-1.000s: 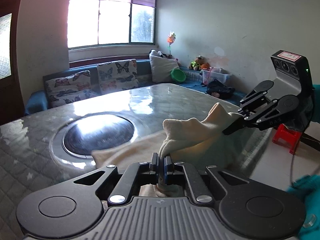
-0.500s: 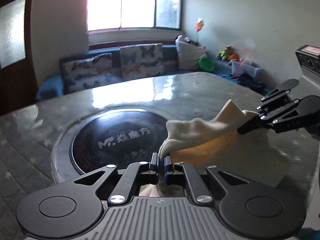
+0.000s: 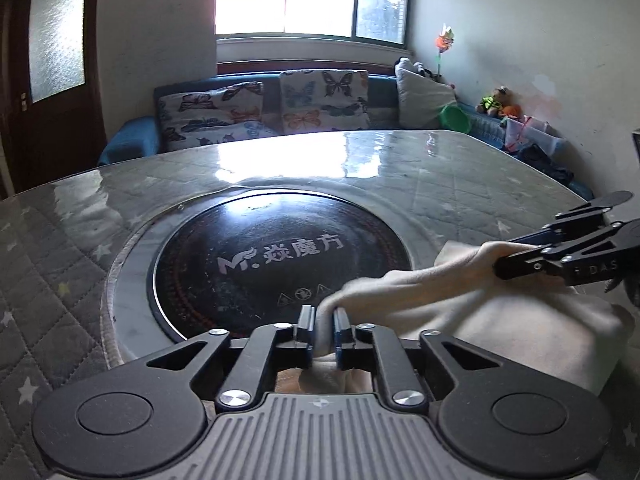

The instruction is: Fold clothes

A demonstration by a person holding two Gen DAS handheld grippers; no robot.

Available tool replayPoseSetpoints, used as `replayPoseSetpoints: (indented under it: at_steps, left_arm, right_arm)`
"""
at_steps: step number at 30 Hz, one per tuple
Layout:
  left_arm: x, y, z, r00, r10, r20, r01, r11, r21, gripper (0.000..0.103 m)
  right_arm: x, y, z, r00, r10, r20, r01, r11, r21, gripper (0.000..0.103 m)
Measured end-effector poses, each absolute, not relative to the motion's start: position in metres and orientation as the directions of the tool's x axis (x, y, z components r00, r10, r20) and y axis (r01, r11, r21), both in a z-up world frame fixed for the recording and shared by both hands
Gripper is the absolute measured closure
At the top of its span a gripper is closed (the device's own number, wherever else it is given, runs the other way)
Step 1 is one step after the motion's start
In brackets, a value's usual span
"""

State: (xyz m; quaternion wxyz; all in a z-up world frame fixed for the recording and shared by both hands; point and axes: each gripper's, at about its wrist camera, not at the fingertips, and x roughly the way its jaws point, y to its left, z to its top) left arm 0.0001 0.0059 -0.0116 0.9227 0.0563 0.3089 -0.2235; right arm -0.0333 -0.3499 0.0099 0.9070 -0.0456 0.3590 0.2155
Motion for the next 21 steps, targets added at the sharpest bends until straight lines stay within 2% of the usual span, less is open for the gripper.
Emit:
replayPoseSetpoints:
  at_steps: [6,9,13,21]
  left_arm:
    - [0.001,0.014,-0.002,0.743,-0.322,-0.586,0.375,0.926,-0.034,0.082]
    - [-0.012,0.013,0.010,0.757,-0.341,-0.557,0.387,0.921,-0.038,0.082]
    - [-0.043,-0.004,0.022,0.723,-0.439,-0.533,0.488,0.871,-0.056,0.082]
    - [-0.074,-0.043,0.008,0.609,-0.570,-0.551,0.639,0.764,-0.084,0.083]
  right_arm:
    - [-0.040,-0.360,0.028,0.695,0.349,-0.629,-0.388,0.918,0.081,0.073]
    - [-0.040,-0.355,0.036,0.689,0.376,-0.620,-0.415,0.906,0.089,0.073]
    - [-0.036,-0.338,0.038,0.652,0.410,-0.637,-0.458,0.883,0.101,0.073]
    - [-0.025,-0.315,0.023,0.618,0.418,-0.666,-0.461,0.879,0.124,0.074]
